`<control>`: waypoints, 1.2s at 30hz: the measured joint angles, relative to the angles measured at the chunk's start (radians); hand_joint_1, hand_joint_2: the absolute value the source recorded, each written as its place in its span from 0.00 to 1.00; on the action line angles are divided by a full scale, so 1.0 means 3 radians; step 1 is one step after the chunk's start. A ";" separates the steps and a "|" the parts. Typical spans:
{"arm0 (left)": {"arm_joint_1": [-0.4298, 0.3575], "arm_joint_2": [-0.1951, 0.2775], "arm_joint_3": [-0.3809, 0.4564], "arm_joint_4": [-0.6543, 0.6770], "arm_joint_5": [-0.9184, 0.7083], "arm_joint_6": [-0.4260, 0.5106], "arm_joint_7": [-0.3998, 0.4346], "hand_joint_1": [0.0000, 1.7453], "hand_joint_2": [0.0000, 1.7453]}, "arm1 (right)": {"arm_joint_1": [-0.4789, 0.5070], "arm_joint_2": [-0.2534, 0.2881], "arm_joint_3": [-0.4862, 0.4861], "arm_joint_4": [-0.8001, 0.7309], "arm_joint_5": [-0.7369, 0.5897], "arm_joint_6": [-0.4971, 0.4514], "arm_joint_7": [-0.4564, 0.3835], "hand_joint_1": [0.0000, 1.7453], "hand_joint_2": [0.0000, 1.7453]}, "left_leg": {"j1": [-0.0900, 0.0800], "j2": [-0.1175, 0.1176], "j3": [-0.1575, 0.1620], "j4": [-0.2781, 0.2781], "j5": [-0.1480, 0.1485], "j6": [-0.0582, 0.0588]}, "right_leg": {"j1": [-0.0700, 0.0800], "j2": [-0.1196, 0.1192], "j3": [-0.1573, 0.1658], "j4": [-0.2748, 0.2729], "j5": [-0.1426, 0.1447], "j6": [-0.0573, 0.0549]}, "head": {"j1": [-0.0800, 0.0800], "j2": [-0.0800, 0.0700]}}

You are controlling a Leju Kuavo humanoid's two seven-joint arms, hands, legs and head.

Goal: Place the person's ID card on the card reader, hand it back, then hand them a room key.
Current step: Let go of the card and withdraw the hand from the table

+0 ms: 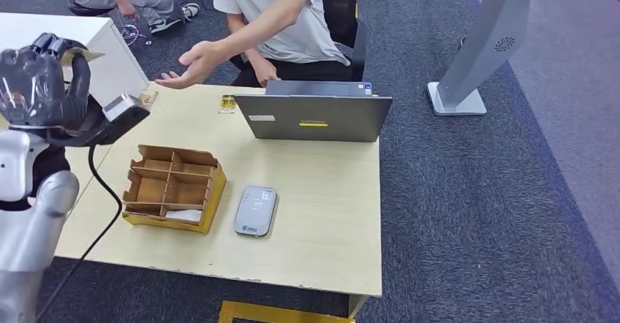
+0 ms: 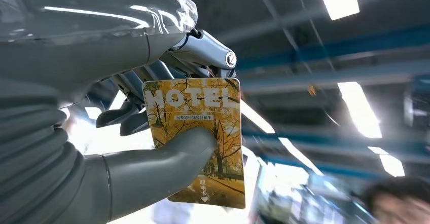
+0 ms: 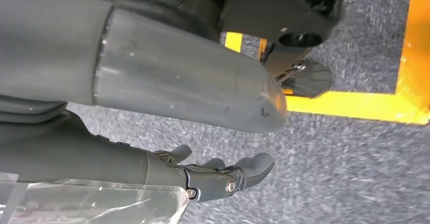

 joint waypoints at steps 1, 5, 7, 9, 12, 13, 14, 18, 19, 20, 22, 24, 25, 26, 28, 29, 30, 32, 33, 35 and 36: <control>-0.0216 -0.0012 -0.0055 0.0236 -0.0140 0.0037 0.0034 1.00 1.00 | -0.0029 0.0007 0.0036 -0.0004 0.0029 0.0009 0.0034 0.00 0.00 | 0.0000 0.0001 0.0000 0.0000 0.0001 0.0000 | 0.0000 0.0001 -0.0001 0.0000 0.0003 -0.0001 | -0.0001 0.0000; -0.0916 -0.0061 -0.0254 0.1094 -0.0384 0.0097 0.0093 1.00 1.00 | -0.0099 0.0035 0.0153 -0.0019 0.0076 0.0027 0.0101 0.00 0.00 | 0.0000 0.0014 -0.0002 0.0000 0.0003 -0.0001 | 0.0000 0.0015 -0.0005 0.0002 0.0009 0.0000 | -0.0001 0.0000; -0.1118 -0.0087 -0.0326 0.1382 -0.0402 0.0119 0.0095 1.00 1.00 | -0.0107 0.0043 0.0183 -0.0023 0.0081 0.0029 0.0108 0.00 0.00 | 0.0000 0.0018 -0.0003 0.0000 0.0002 -0.0001 | 0.0000 0.0020 -0.0007 0.0002 0.0009 0.0000 | -0.0001 0.0000; -0.1238 -0.0108 -0.0369 0.1569 -0.0419 0.0131 0.0104 1.00 1.00 | -0.0110 0.0045 0.0190 -0.0024 0.0085 0.0031 0.0109 0.00 0.00 | -0.0001 0.0020 -0.0004 0.0000 0.0002 -0.0001 | 0.0000 0.0022 -0.0008 0.0002 0.0009 0.0000 | -0.0001 0.0000; -0.1352 -0.0133 -0.0415 0.1773 -0.0463 0.0155 0.0137 1.00 1.00 | -0.0111 0.0045 0.0191 -0.0025 0.0086 0.0036 0.0109 0.00 0.00 | 0.0000 0.0020 -0.0008 0.0000 0.0001 0.0000 | 0.0000 0.0023 -0.0013 0.0001 0.0008 0.0000 | -0.0002 0.0000; -0.1385 -0.0143 -0.0427 0.1841 -0.0466 0.0181 0.0142 1.00 1.00 | -0.0112 0.0045 0.0192 -0.0025 0.0081 0.0036 0.0109 0.00 0.00 | 0.0000 0.0019 -0.0009 0.0000 0.0001 0.0000 | 0.0000 0.0022 -0.0014 0.0001 0.0008 0.0000 | -0.0002 0.0000; -0.1413 -0.0155 -0.0434 0.1905 -0.0460 0.0213 0.0143 1.00 1.00 | -0.0112 0.0045 0.0192 -0.0025 0.0073 0.0035 0.0108 0.00 0.00 | 0.0000 0.0019 -0.0010 -0.0001 0.0001 0.0000 | 0.0000 0.0022 -0.0014 0.0001 0.0008 0.0000 | -0.0002 0.0000; -0.1471 -0.0205 -0.0452 0.2102 -0.0434 0.0278 0.0143 1.00 1.00 | -0.0112 0.0045 0.0192 -0.0025 0.0053 0.0031 0.0104 0.00 0.00 | 0.0000 0.0020 -0.0010 -0.0001 0.0001 0.0000 | 0.0000 0.0023 -0.0015 0.0001 0.0008 0.0000 | -0.0002 0.0000; -0.1477 -0.0215 -0.0457 0.2138 -0.0431 0.0284 0.0143 0.75 1.00 | -0.0112 0.0045 0.0192 -0.0025 0.0052 0.0030 0.0104 0.00 0.00 | 0.0000 0.0020 -0.0010 -0.0001 0.0001 0.0000 | 0.0000 0.0023 -0.0015 0.0001 0.0008 0.0000 | -0.0002 0.0000; -0.1481 -0.0224 -0.0462 0.2168 -0.0428 0.0287 0.0143 0.50 1.00 | -0.0111 0.0045 0.0192 -0.0025 0.0050 0.0029 0.0104 0.00 0.00 | 0.0000 0.0020 -0.0010 -0.0001 0.0001 0.0000 | 0.0000 0.0022 -0.0015 0.0001 0.0009 0.0000 | -0.0001 0.0000; -0.1491 -0.0240 -0.0465 0.2220 -0.0411 0.0269 0.0143 0.00 1.00 | -0.0111 0.0045 0.0192 -0.0026 0.0047 0.0028 0.0108 0.00 0.00 | 0.0000 0.0020 -0.0010 -0.0001 0.0001 0.0000 | 0.0000 0.0022 -0.0015 0.0001 0.0009 0.0000 | -0.0002 0.0000; -0.1507 -0.0258 -0.0465 0.2277 -0.0365 0.0209 0.0152 0.00 1.00 | -0.0111 0.0046 0.0192 -0.0026 0.0041 0.0028 0.0115 0.00 0.00 | 0.0000 0.0020 -0.0010 -0.0001 0.0002 0.0000 | 0.0000 0.0022 -0.0015 0.0001 0.0009 0.0000 | -0.0002 0.0000; -0.1518 -0.0269 -0.0465 0.2310 -0.0338 0.0184 0.0163 0.00 1.00 | -0.0110 0.0047 0.0192 -0.0026 0.0038 0.0026 0.0118 0.00 0.00 | 0.0000 0.0020 -0.0010 -0.0001 0.0002 0.0000 | 0.0000 0.0022 -0.0015 0.0001 0.0009 0.0000 | -0.0002 0.0000; -0.1529 -0.0279 -0.0465 0.2346 -0.0317 0.0171 0.0174 0.00 1.00 | -0.0109 0.0050 0.0192 -0.0026 0.0035 0.0024 0.0119 0.00 0.00 | 0.0000 0.0020 -0.0010 -0.0001 0.0002 0.0000 | 0.0000 0.0022 -0.0015 0.0001 0.0009 0.0000 | -0.0002 0.0000; -0.1557 -0.0297 -0.0465 0.2417 -0.0294 0.0176 0.0195 0.00 1.00 | -0.0109 0.0057 0.0192 -0.0026 0.0029 0.0017 0.0119 0.00 0.00 | 0.0000 0.0020 -0.0011 -0.0001 0.0001 0.0000 | 0.0000 0.0022 -0.0015 0.0001 0.0009 0.0000 | -0.0001 0.0000; -0.1577 -0.0305 -0.0465 0.2454 -0.0287 0.0177 0.0205 0.00 1.00 | -0.0109 0.0061 0.0192 -0.0026 0.0027 0.0015 0.0119 0.00 0.00 | 0.0000 0.0020 -0.0011 -0.0001 0.0001 0.0000 | 0.0000 0.0022 -0.0015 0.0001 0.0009 0.0000 | -0.0002 0.0000; -0.1601 -0.0311 -0.0465 0.2491 -0.0282 0.0172 0.0216 0.00 1.00 | -0.0110 0.0066 0.0192 -0.0026 0.0025 0.0014 0.0119 0.00 0.00 | 0.0000 0.0020 -0.0011 -0.0001 0.0001 0.0000 | 0.0000 0.0022 -0.0015 0.0001 0.0009 0.0000 | -0.0002 0.0000; -0.1657 -0.0320 -0.0465 0.2567 -0.0270 0.0158 0.0232 0.00 1.00 | -0.0116 0.0075 0.0192 -0.0026 0.0025 0.0010 0.0120 0.00 0.00 | 0.0000 0.0020 -0.0012 -0.0001 0.0001 0.0000 | 0.0000 0.0022 -0.0015 0.0001 0.0009 0.0000 | -0.0002 0.0000; -0.1682 -0.0321 -0.0465 0.2603 -0.0261 0.0153 0.0235 0.00 1.00 | -0.0120 0.0079 0.0192 -0.0026 0.0025 0.0007 0.0123 0.00 0.00 | 0.0000 0.0020 -0.0012 -0.0001 0.0001 0.0000 | 0.0000 0.0022 -0.0015 0.0001 0.0009 0.0000 | -0.0002 0.0000; -0.1716 -0.0320 -0.0465 0.2668 -0.0235 0.0154 0.0229 0.00 1.00 | -0.0131 0.0088 0.0192 -0.0026 0.0027 0.0000 0.0136 0.00 0.00 | 0.0000 0.0020 -0.0012 -0.0001 0.0001 0.0000 | 0.0000 0.0022 -0.0015 0.0002 0.0009 0.0000 | -0.0002 0.0000; -0.1723 -0.0318 -0.0465 0.2694 -0.0220 0.0157 0.0225 0.00 1.00 | -0.0134 0.0092 0.0192 -0.0026 0.0030 -0.0003 0.0144 0.00 0.00 | 0.0000 0.0019 -0.0012 -0.0001 0.0001 0.0000 | 0.0000 0.0022 -0.0015 0.0002 0.0009 0.0000 | -0.0002 0.0000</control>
